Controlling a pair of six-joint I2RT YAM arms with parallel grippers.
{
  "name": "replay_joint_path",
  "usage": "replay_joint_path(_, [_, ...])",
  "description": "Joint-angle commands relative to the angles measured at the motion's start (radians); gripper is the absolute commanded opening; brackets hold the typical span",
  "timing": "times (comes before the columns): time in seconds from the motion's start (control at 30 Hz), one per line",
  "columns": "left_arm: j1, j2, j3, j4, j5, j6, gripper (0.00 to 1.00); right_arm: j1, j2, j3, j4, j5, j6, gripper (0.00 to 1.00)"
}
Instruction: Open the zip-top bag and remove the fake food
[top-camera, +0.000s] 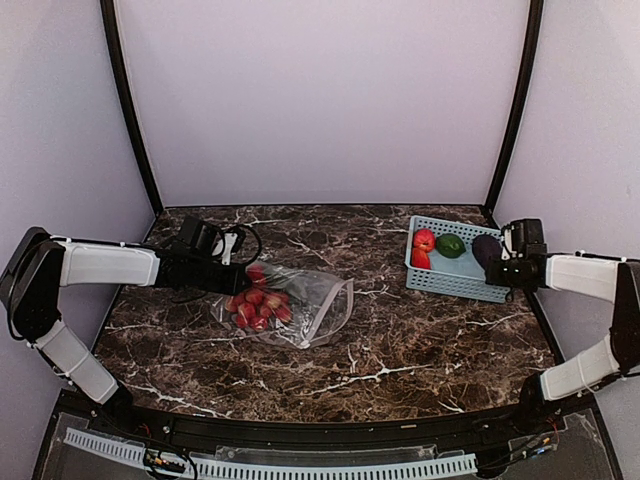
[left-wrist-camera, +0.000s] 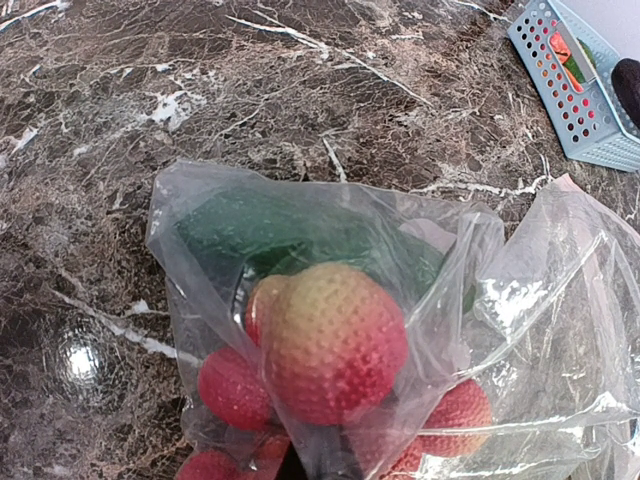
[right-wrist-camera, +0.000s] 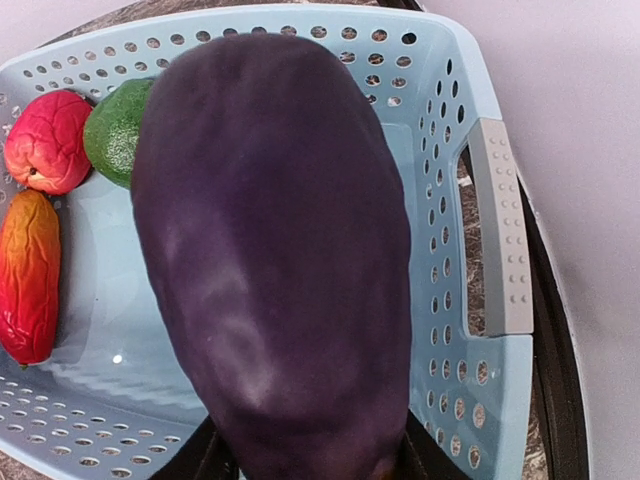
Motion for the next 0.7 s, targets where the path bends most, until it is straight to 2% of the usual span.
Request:
replay_joint_path(0.0, [0.006,-0.006,0.004,-0.007,0.004,0.0,0.01,-0.007,0.025,0.029,0.041,0.021,0.002,0.54])
replay_joint_path(0.1, [0.006,-0.007,0.004,-0.009,0.005,0.0,0.01,-0.007,0.012,0.031,0.046,0.015,-0.004,0.63])
replay_joint_path(0.17, [0.006,-0.008,0.002,-0.009,0.005,0.0,0.01,-0.007,0.008,0.035,0.044,0.015,-0.007,0.74])
replay_joint_path(0.23, [0.007,-0.009,0.002,-0.01,0.005,0.002,0.01,-0.007,0.005,0.039,0.042,0.002,-0.013,0.78])
replay_joint_path(0.5, [0.006,-0.017,0.003,-0.014,0.013,0.001,0.01,-0.007,-0.085,0.047,0.07,-0.257,-0.079,0.84])
replay_joint_path(0.67, [0.006,-0.042,0.016,-0.041,0.025,0.005,0.01,0.053,-0.164,0.011,0.126,-0.48,-0.082,0.81])
